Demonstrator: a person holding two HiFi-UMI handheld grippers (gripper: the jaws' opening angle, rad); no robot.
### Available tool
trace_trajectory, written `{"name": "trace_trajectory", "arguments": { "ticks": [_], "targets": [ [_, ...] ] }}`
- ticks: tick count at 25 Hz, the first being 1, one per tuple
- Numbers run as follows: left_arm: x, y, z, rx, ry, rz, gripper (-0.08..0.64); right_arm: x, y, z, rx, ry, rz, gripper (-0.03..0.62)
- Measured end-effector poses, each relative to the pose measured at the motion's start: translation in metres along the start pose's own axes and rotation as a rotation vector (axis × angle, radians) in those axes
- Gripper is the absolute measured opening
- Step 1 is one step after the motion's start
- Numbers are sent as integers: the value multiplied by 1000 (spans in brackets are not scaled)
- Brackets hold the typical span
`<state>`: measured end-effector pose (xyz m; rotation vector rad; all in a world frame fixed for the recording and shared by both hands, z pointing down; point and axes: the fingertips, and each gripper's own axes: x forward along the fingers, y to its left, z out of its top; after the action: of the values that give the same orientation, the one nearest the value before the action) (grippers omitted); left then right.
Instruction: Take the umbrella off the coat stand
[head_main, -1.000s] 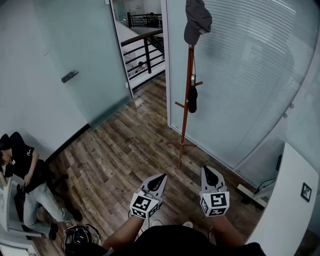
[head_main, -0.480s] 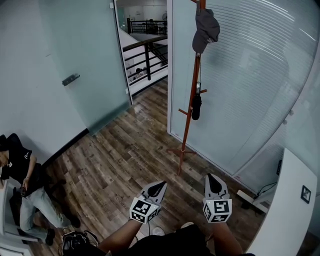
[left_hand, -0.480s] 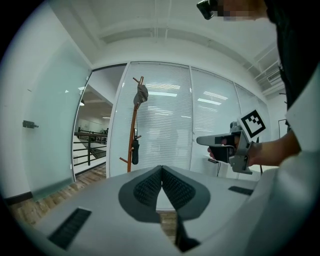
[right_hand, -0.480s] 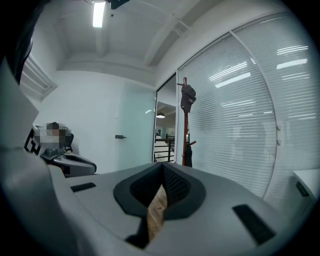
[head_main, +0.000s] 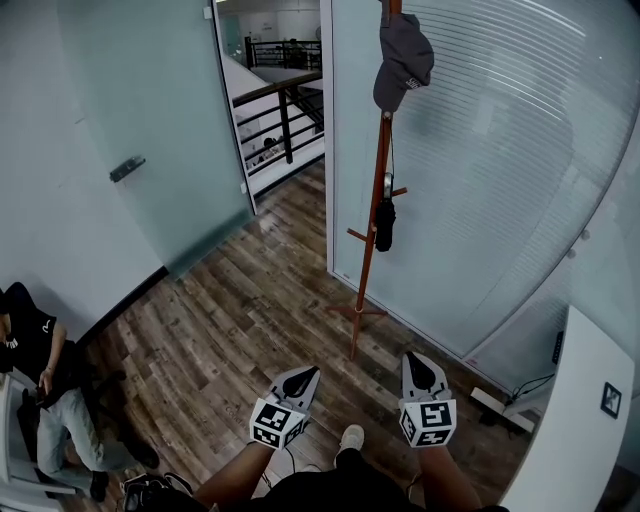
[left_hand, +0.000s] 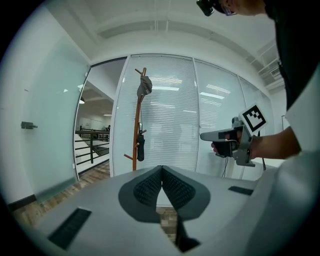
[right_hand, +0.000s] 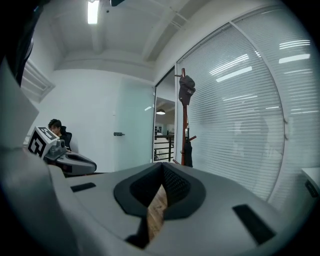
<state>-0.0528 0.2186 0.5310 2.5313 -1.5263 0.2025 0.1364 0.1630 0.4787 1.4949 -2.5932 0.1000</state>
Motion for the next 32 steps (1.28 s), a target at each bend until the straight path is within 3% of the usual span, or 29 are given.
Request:
{"name": "trace_trajectory", "arguments": {
  "ticks": [5,11,16,20,24,32],
  "targets": [
    [35,18,16,-38,-27,17,11,37,-43,14,28,-26,-29,6],
    [80,30,34,5,-23,20,11,66,-91,17,14,-23,-27,6],
    [102,57,53,27,-21,87,11,96,-114,31,7,-55,14,6],
    [110,68,64,9,-45,130,11,116,-115,50,52,-81,92,6],
    [125,63,64,12,-39,118,11,130,-103,48,33,-65,147,6],
    [157,81,69,0,-48,66,11,170,-92,34,21,-25,163,6]
  ]
}}
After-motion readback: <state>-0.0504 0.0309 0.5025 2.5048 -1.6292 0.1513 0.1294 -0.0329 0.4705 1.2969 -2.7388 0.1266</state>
